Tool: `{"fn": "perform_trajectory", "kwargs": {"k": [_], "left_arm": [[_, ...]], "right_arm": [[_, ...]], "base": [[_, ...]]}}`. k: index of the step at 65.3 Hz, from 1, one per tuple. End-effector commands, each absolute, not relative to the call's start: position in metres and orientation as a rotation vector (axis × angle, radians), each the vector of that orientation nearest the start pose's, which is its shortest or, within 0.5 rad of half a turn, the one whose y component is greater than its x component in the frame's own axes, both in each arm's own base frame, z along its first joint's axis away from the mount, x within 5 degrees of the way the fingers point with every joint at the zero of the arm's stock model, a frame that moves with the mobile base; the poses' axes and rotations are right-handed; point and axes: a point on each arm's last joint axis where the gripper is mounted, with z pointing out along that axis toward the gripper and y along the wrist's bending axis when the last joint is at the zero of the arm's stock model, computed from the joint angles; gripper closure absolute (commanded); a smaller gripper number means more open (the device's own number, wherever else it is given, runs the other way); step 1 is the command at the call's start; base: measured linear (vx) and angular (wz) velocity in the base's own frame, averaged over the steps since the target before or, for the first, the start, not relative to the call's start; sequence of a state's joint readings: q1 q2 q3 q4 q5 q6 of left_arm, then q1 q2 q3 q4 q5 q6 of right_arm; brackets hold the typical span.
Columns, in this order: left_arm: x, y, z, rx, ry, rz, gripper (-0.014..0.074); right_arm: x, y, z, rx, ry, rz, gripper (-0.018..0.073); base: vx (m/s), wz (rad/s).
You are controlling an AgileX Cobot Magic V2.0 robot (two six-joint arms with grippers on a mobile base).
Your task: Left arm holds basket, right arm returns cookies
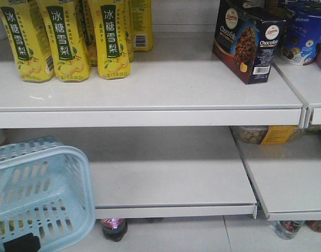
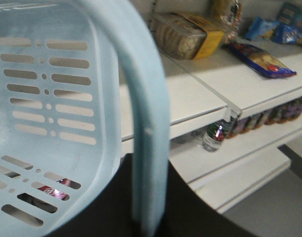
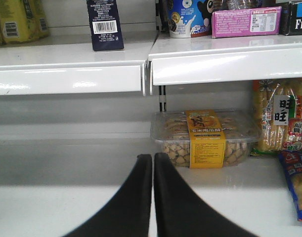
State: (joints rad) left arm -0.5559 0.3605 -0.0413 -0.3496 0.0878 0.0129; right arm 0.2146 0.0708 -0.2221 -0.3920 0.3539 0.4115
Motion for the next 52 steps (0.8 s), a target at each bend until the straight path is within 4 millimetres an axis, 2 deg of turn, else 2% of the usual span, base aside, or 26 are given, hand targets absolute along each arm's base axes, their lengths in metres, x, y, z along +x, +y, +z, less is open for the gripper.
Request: {"fn": "perform_trajectory", "kwargs": {"k": [1, 8, 33, 52], "left_arm": [[0.072, -0.037, 0.204, 0.133, 1.751, -0.581, 0.0603], [0.068, -0.027, 0.197, 0.061, 1.731, -0.504, 0.0603], [0.059, -0.004, 0.201, -0.078, 1.612, -0.193, 0.0603], [0.055, 0.000, 0.201, -0.118, 1.592, -0.121, 0.0603]], "right_arm": [[0.051, 0.000, 0.267, -0.069, 1.582, 0.088, 0.0567], [0.051, 0.000, 0.267, -0.069, 1.582, 0.088, 0.0567], [0.051, 0.000, 0.267, -0.069, 1.582, 0.088, 0.0567], [0.051, 0.000, 0.267, -0.069, 1.582, 0.088, 0.0567]], "base": [[0.00, 0.00], [0.00, 0.00], [0.00, 0.00], [0.00, 0.00]]}}
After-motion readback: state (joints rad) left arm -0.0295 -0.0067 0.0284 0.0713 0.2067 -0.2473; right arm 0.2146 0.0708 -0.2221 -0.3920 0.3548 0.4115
